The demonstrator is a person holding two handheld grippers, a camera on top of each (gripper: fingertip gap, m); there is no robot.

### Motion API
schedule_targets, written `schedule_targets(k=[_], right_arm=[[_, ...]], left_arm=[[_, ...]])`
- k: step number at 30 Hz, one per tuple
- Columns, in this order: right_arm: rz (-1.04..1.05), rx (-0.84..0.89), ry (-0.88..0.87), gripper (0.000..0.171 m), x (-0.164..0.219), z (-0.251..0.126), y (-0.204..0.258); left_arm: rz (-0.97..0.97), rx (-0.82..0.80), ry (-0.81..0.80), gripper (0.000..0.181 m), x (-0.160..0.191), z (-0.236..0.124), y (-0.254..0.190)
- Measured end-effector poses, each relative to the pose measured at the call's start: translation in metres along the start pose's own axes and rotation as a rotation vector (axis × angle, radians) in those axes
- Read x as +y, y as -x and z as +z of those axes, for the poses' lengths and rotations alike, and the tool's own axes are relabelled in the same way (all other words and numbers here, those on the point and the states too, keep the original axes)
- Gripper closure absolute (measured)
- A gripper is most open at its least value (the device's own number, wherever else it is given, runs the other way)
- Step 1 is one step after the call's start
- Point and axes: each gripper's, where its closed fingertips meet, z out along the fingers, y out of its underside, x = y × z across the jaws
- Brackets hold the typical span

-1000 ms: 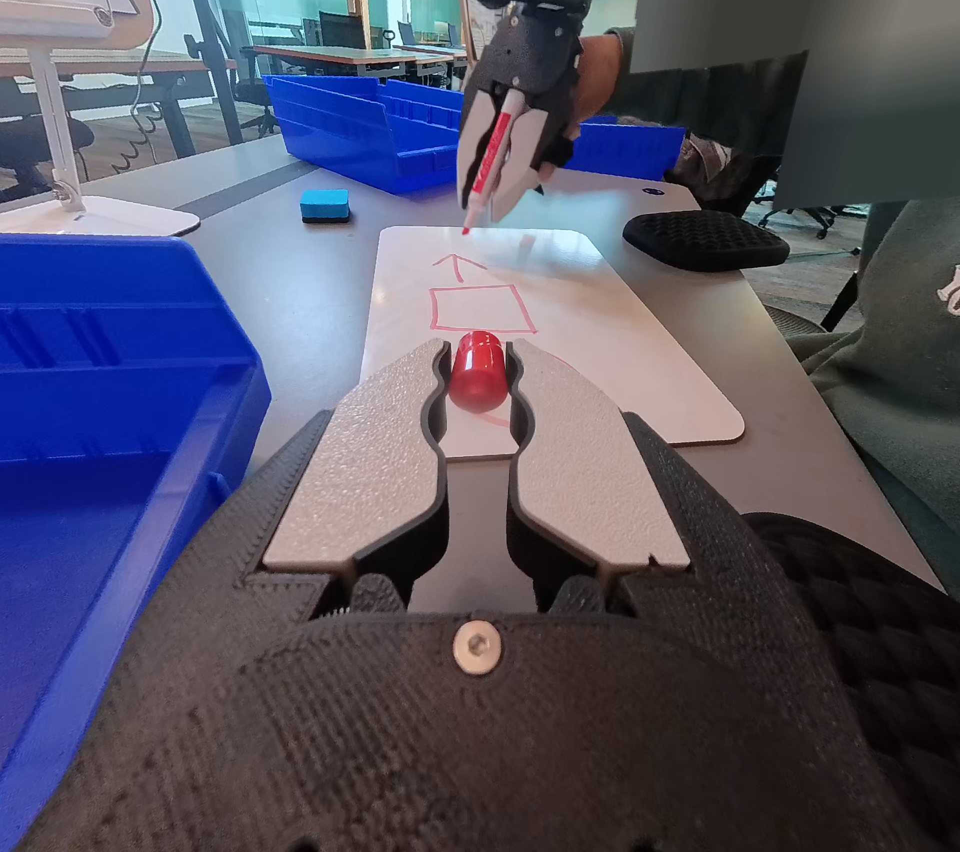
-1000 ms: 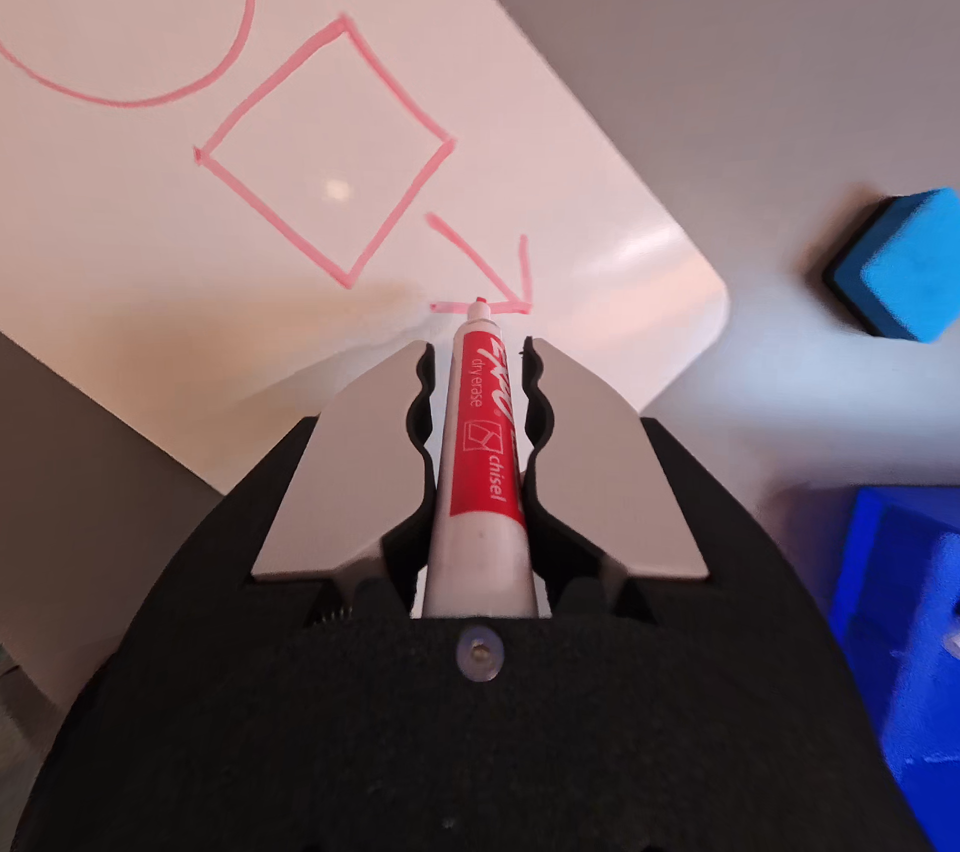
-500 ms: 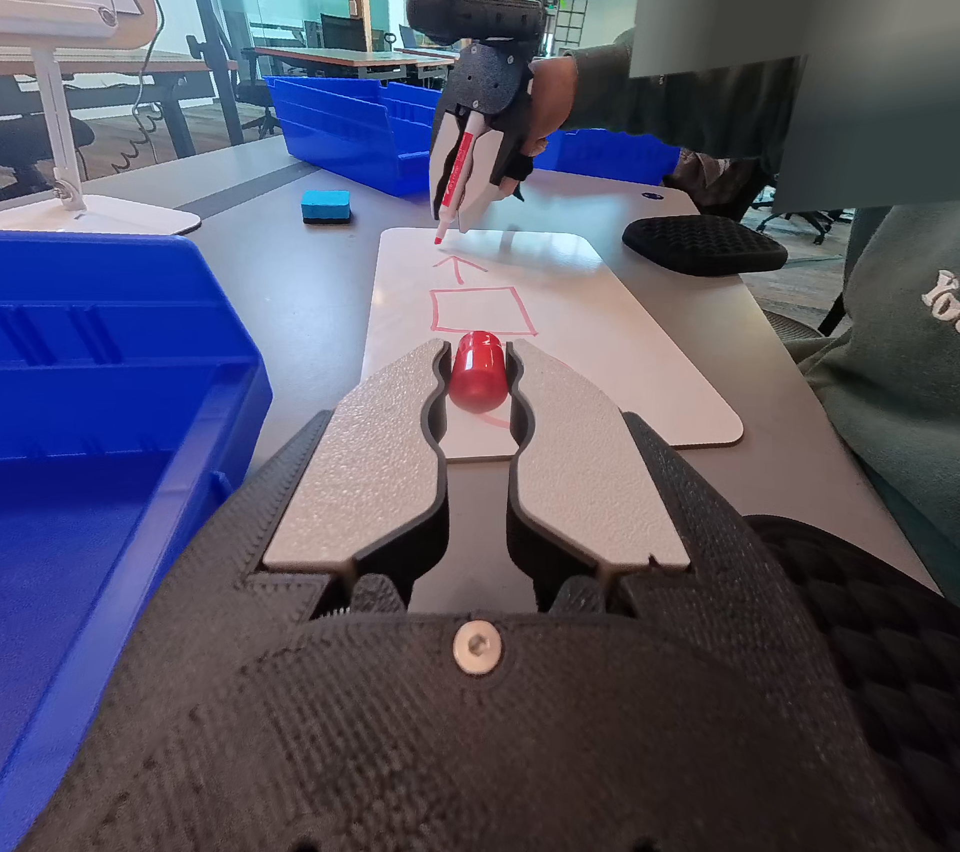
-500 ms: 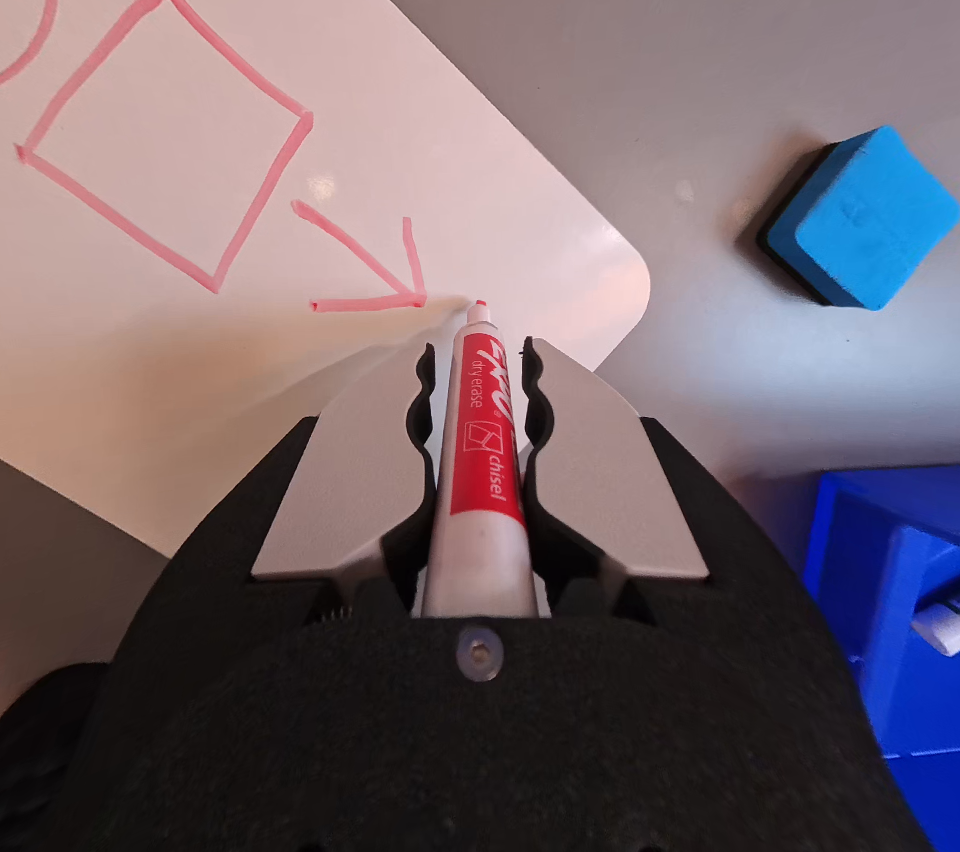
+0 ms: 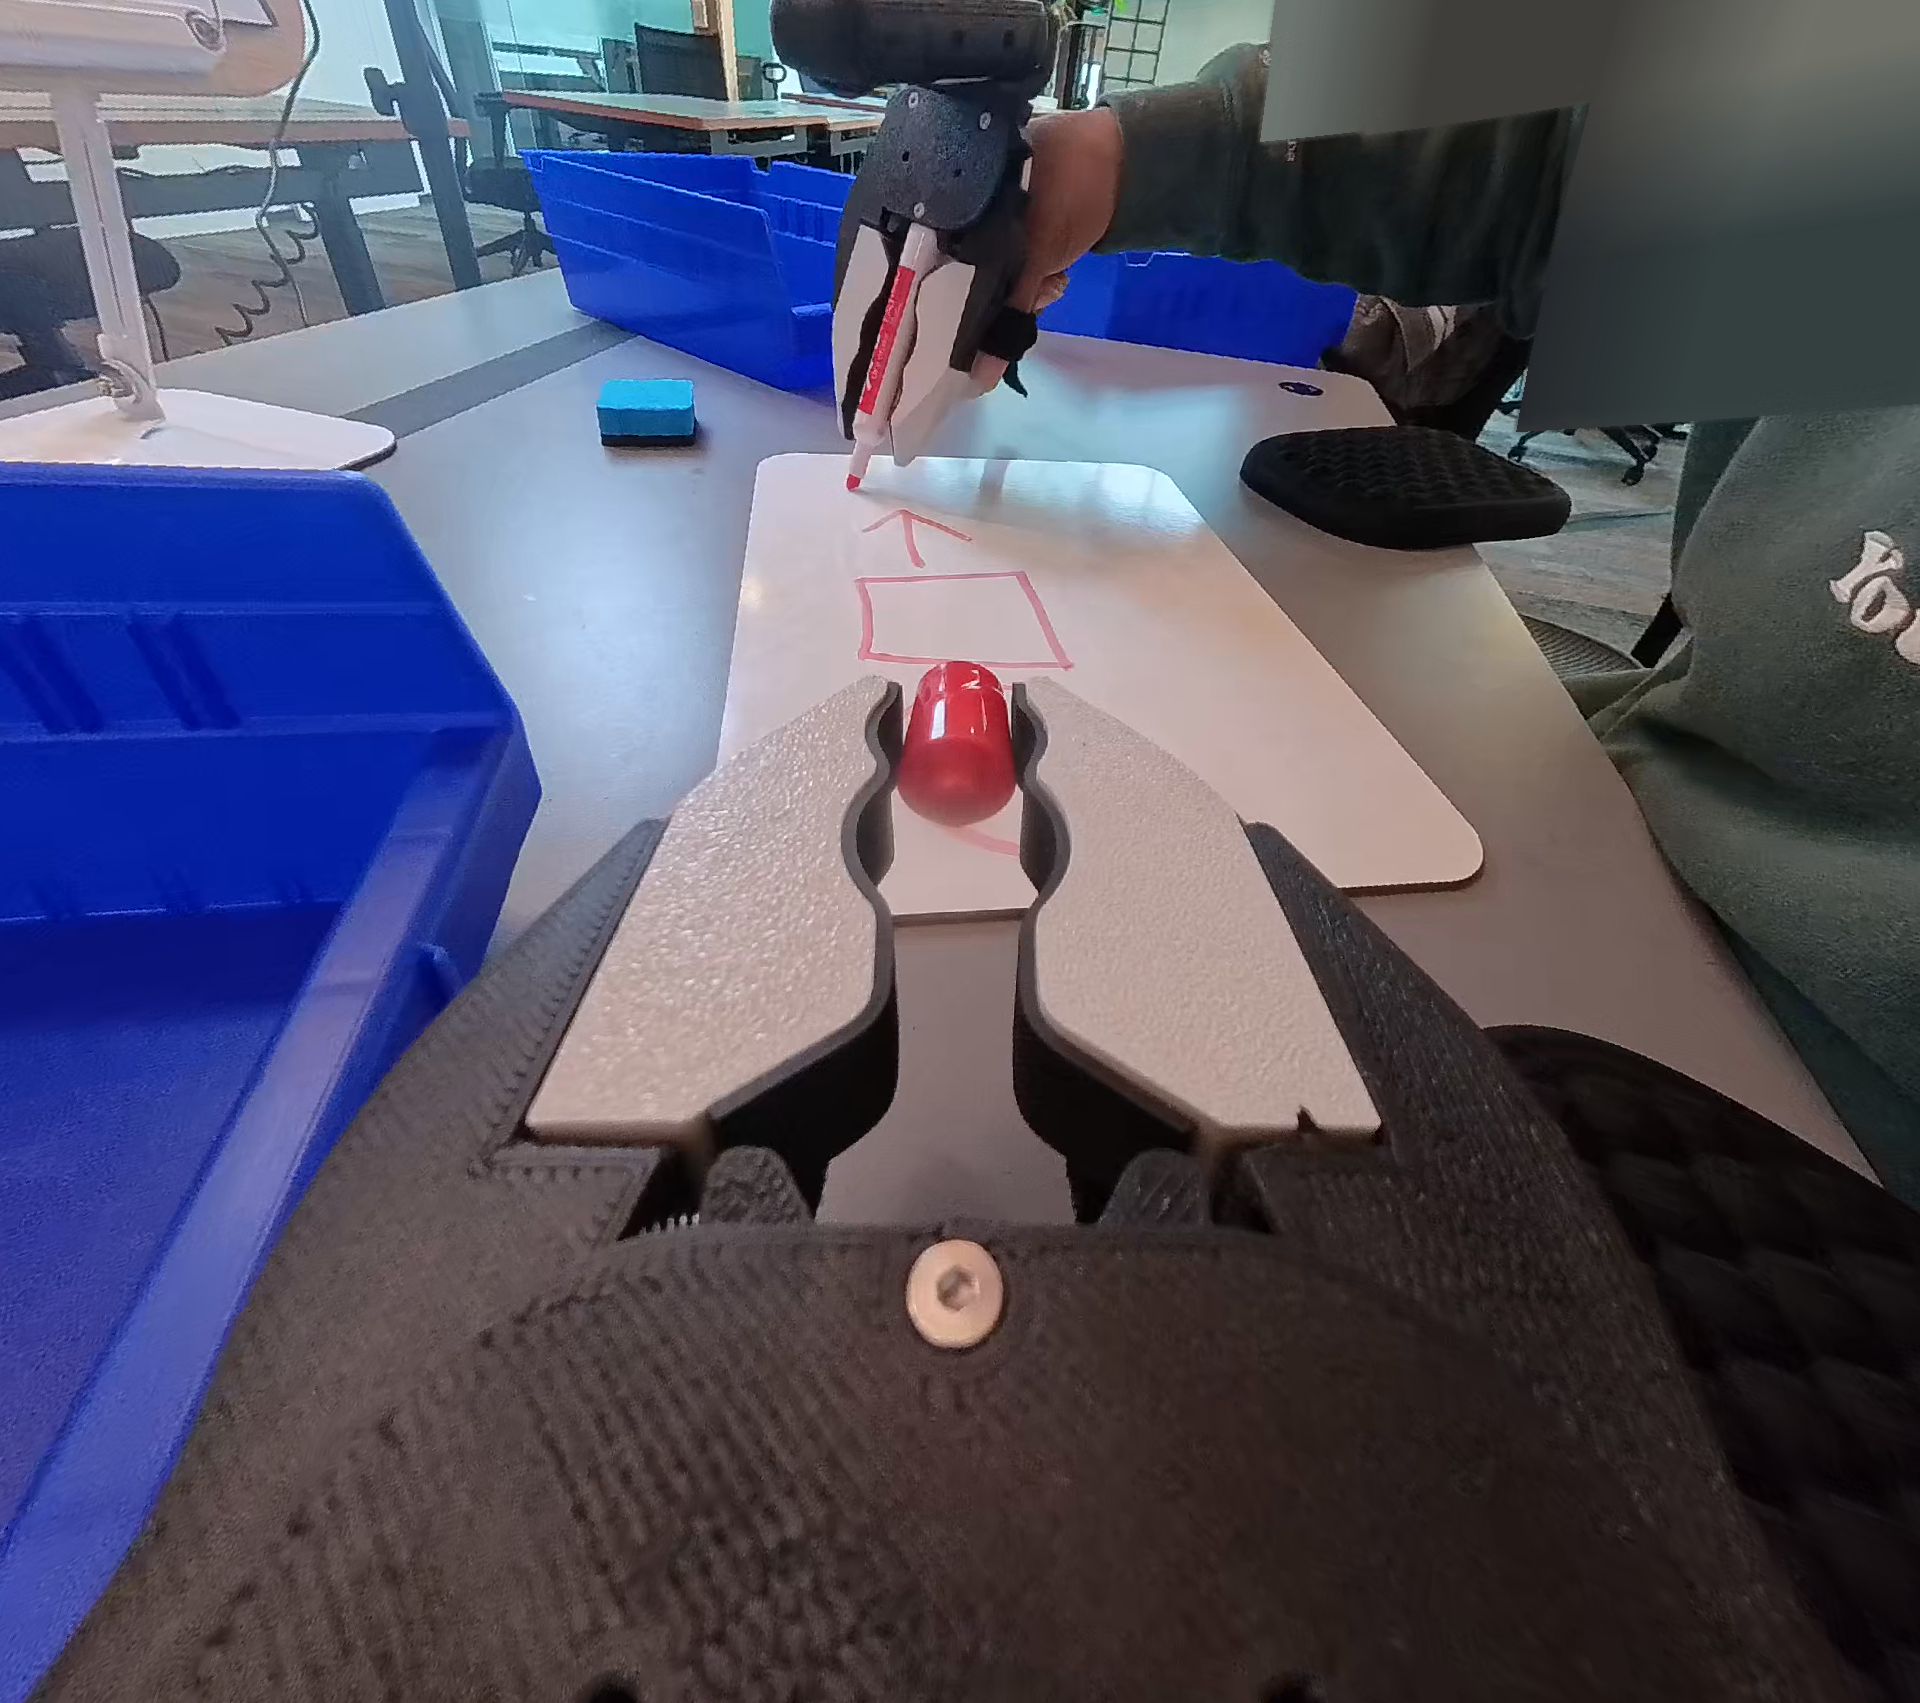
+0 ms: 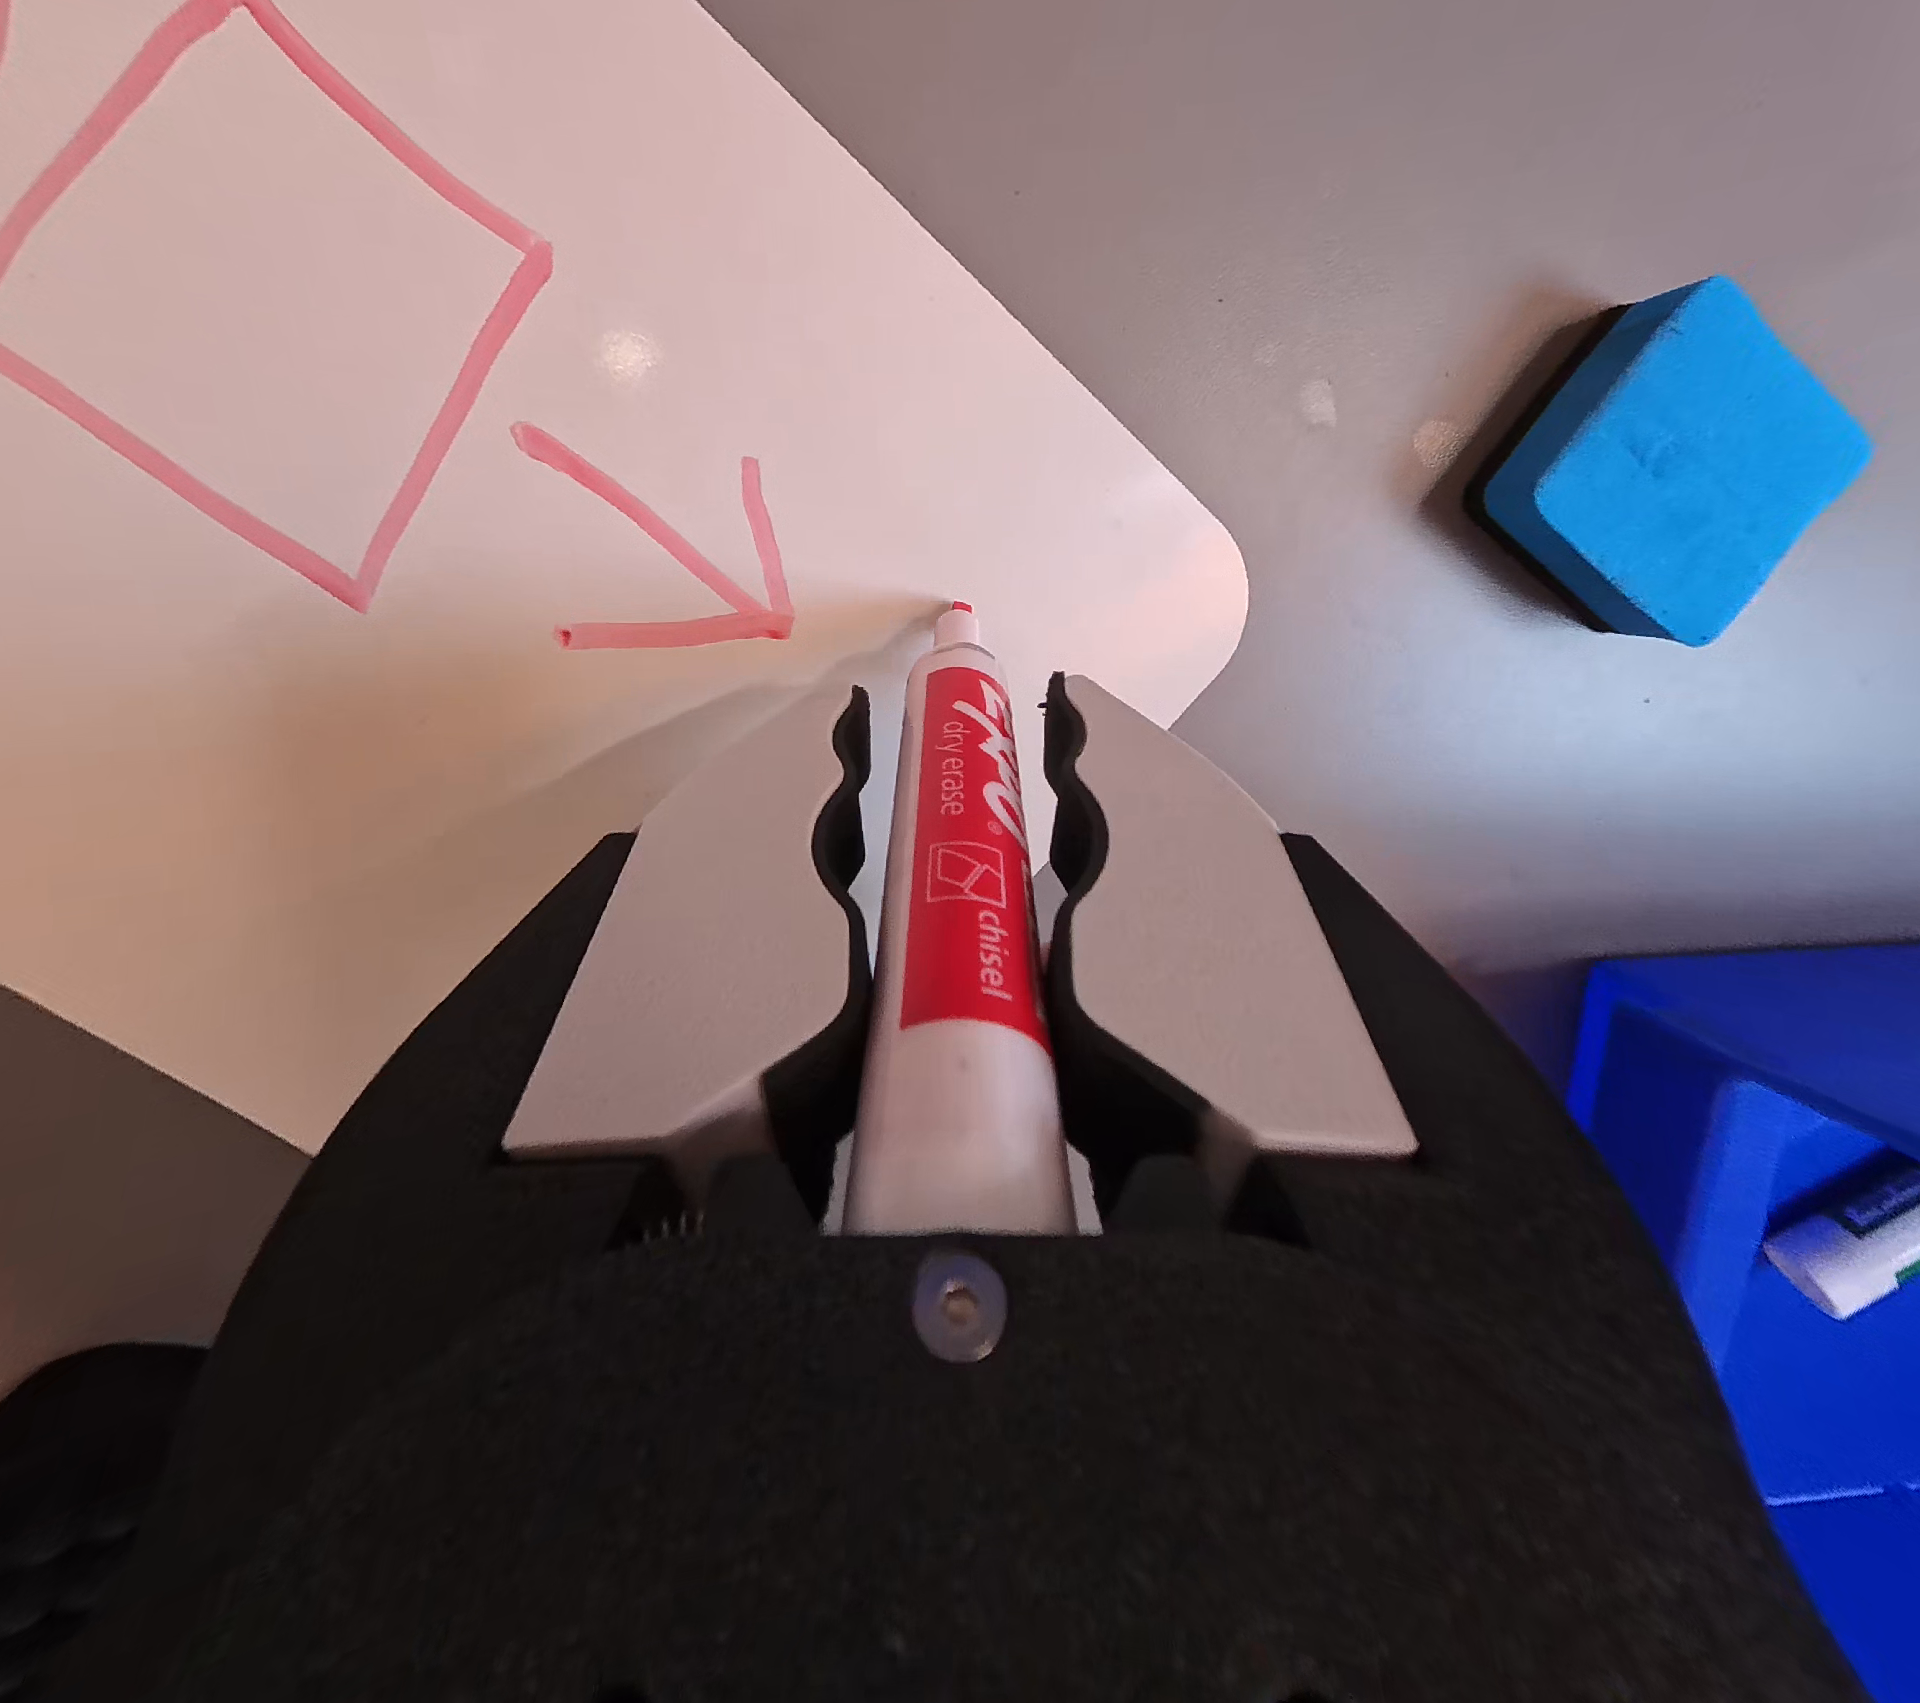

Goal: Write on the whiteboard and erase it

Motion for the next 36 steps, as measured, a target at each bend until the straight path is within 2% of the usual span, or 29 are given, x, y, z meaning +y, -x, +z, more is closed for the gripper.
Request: schedule_targets(k=[6, 16, 25, 36], right_arm=[[-0.005, -0.016, 0.025, 0.138, 0.007, 0.000, 0.008], [-0.043, -0.062, 0.064, 0.138, 0.029, -0.013, 0.054], [0.002, -0.012, -0.008, 0.138, 0.001, -0.002, 0.006], [0.011, -0.013, 0.029, 0.138, 0.008, 0.000, 0.000]], left_arm=[[-0.001, 0.001, 0.000, 0.161, 0.000, 0.000, 0.000], [0.006, 0.002, 0.006, 0.161, 0.001, 0.000, -0.002], [0.012, -0.001, 0.009, 0.161, 0.002, -0.001, -0.003], [0.003, 0.003, 0.006, 0.161, 0.001, -0.002, -0.004]])
